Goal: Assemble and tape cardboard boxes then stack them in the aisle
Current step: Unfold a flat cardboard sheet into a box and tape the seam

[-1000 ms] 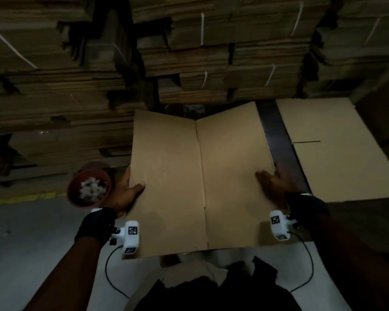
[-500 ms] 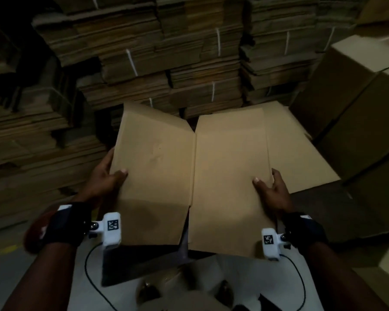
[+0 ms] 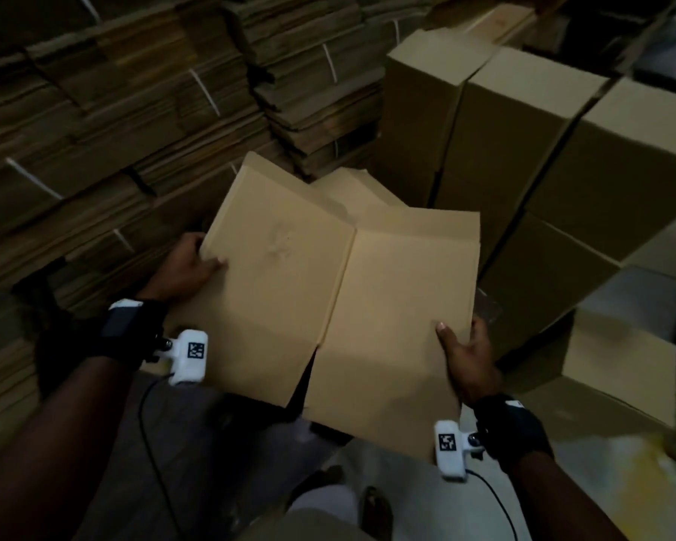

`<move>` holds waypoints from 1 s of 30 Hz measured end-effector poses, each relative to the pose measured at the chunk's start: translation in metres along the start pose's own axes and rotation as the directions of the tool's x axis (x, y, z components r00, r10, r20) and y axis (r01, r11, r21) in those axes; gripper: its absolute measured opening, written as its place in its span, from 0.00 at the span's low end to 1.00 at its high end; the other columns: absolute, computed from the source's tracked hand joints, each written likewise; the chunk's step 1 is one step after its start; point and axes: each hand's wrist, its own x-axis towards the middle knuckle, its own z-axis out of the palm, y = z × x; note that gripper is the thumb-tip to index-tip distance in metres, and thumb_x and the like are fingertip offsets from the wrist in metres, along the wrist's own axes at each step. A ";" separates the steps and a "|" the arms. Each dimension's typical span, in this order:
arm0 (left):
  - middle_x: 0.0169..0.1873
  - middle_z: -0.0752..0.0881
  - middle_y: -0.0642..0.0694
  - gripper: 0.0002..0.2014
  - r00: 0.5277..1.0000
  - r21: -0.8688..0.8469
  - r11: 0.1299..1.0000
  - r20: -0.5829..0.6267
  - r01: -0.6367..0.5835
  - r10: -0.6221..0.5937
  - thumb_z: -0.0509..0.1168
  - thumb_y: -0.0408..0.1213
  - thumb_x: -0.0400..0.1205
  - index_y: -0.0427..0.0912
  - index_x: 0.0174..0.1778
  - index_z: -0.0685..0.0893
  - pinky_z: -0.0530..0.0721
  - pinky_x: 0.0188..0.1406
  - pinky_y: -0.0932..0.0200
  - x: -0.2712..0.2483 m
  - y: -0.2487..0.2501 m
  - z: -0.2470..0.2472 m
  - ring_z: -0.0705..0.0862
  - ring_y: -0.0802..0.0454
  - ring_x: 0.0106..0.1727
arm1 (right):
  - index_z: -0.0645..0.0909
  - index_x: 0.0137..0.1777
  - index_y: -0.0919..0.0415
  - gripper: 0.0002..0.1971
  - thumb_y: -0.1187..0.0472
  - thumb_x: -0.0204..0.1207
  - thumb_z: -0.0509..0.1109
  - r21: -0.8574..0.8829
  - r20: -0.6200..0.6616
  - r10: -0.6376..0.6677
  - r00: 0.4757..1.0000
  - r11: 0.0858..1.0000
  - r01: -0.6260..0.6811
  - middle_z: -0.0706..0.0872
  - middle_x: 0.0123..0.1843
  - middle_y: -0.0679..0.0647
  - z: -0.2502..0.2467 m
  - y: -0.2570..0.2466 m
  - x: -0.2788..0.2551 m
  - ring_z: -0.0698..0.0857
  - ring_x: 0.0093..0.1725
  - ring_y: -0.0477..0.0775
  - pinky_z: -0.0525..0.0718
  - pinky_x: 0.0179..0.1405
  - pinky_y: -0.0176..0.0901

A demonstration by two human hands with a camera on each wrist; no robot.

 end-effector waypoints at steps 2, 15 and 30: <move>0.59 0.80 0.41 0.21 0.999 0.066 0.997 0.042 -0.034 0.031 0.72 0.37 0.84 0.39 0.71 0.74 0.79 0.51 0.49 0.035 0.010 0.011 0.81 0.45 0.56 | 0.74 0.68 0.54 0.17 0.63 0.83 0.73 0.019 -0.070 0.032 0.997 0.999 -0.031 0.86 0.60 0.51 0.004 0.007 0.003 0.86 0.58 0.52 0.83 0.61 0.51; 0.59 0.85 0.28 0.23 0.980 0.121 0.976 0.112 -0.179 0.166 0.74 0.41 0.83 0.27 0.66 0.81 0.76 0.57 0.51 0.262 0.025 0.089 0.83 0.33 0.64 | 0.75 0.77 0.61 0.24 0.58 0.83 0.74 0.059 -0.506 0.214 0.836 0.975 -0.214 0.84 0.71 0.51 0.123 0.034 0.050 0.82 0.70 0.54 0.77 0.66 0.41; 0.63 0.87 0.41 0.38 0.985 0.014 0.999 0.165 0.042 -0.043 0.72 0.66 0.74 0.39 0.70 0.84 0.81 0.67 0.49 0.330 -0.082 0.153 0.85 0.42 0.65 | 0.38 0.90 0.63 0.56 0.36 0.79 0.71 -0.196 -0.653 0.484 0.582 0.634 -0.748 0.50 0.87 0.74 0.205 0.062 0.089 0.56 0.84 0.77 0.60 0.80 0.69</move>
